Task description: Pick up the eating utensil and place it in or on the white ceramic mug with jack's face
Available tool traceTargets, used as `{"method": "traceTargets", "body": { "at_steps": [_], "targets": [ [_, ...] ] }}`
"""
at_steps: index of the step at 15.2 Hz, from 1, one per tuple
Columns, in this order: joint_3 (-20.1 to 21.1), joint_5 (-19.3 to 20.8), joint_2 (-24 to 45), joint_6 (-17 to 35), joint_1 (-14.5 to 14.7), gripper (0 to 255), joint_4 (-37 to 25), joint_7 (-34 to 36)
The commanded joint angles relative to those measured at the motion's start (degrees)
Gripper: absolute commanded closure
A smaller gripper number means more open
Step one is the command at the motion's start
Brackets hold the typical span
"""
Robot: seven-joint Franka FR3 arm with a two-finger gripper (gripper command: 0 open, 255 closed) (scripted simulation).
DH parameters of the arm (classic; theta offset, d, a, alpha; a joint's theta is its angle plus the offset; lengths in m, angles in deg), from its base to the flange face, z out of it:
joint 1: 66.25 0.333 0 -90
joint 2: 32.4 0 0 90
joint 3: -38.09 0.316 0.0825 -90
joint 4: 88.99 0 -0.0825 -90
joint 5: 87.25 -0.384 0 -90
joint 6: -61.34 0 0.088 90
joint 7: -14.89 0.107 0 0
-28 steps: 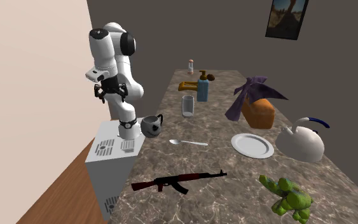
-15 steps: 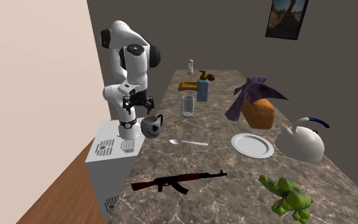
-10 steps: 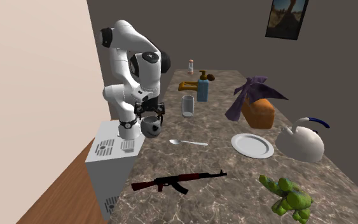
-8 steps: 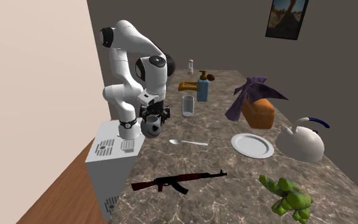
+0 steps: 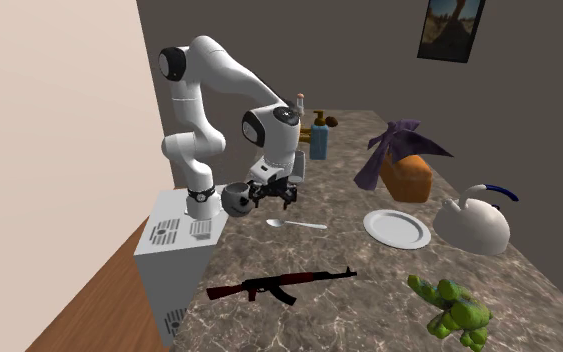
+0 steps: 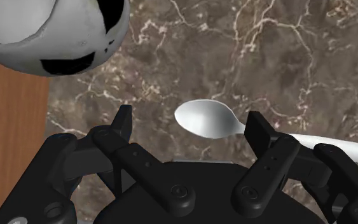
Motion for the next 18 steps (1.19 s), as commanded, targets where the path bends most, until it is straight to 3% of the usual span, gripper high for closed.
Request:
{"method": "traceTargets", "body": {
  "at_steps": [1, 9, 16, 17, 18],
  "targets": [
    [0.95, 1.32, 3.82, 1.03, 0.76, 0, -2.64, 3.16],
    [1.04, 1.71, 5.22, 6.95, 1.06, 0, 1.98, 3.53],
    [1.04, 1.72, 5.24, 6.94, 1.06, 0, 1.96, 3.54],
    [1.04, 1.72, 5.24, 6.94, 1.06, 255, 1.96, 3.54],
    [1.04, 1.72, 5.24, 6.94, 1.06, 255, 1.96, 3.54]
  ]
}}
